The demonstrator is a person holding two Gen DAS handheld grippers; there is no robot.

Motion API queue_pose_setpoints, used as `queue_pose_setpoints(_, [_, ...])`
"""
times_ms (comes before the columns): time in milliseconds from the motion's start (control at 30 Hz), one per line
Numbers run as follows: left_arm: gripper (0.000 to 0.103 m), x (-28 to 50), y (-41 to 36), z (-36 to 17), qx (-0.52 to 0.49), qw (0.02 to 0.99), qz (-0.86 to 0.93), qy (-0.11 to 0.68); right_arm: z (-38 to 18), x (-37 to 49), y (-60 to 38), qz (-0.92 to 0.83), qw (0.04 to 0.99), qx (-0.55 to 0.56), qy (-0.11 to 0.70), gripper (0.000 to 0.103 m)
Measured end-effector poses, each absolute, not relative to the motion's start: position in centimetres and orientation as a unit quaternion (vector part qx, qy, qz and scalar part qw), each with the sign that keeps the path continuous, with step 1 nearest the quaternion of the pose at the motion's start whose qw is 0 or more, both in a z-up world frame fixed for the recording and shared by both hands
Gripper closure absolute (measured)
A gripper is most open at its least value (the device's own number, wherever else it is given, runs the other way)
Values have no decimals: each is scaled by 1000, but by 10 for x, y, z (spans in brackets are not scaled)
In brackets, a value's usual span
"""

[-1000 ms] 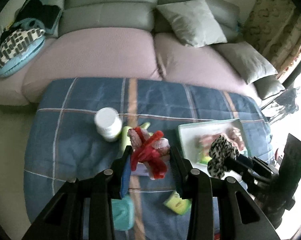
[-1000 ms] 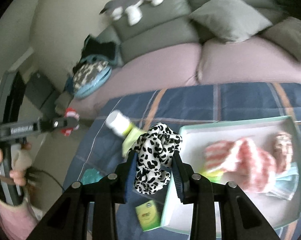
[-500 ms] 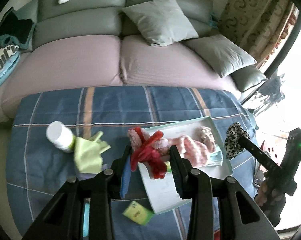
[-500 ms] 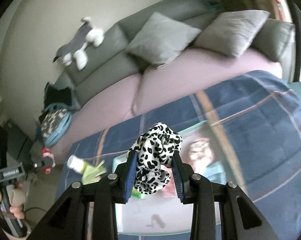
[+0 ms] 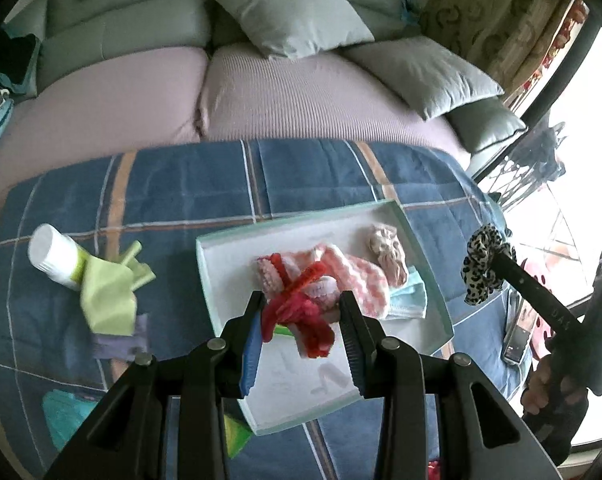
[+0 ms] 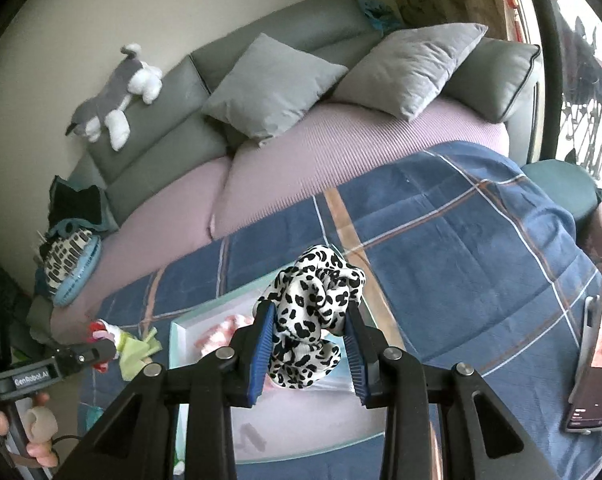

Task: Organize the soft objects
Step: 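Carry the red hair tie and leopard scrunchie over the tray with both tools, then open both tools to drop the hair tie and scrunchie into the tray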

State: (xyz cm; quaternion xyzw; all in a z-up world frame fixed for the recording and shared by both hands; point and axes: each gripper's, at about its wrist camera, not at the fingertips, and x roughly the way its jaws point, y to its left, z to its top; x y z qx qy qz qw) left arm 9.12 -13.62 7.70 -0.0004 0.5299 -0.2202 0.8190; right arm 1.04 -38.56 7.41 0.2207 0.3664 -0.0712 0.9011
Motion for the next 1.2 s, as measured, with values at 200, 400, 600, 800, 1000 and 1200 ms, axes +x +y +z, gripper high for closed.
queue_pose_setpoints(200, [65, 90, -152, 36, 2, 797, -209, 566, 34, 26, -381, -82, 868, 206, 445, 67])
queue_pose_setpoints(400, [65, 86, -161, -12, -11, 768, -200, 608, -7, 33, -374, -100, 828, 191, 517, 67])
queue_pose_setpoints(600, [65, 81, -164, -36, -22, 756, -188, 626, -17, 31, -371, -104, 818, 176, 537, 67])
queue_pose_setpoints(800, [65, 76, -172, -50, -16, 750, -180, 636, -22, 29, -370, -112, 808, 163, 555, 67])
queue_pose_setpoints(1000, [65, 72, -185, -60, -2, 745, -188, 640, -25, 28, -370, -119, 802, 155, 564, 67])
queue_pose_setpoints(1200, [64, 66, -193, -68, 14, 742, -194, 642, -26, 29, -370, -123, 800, 150, 567, 67])
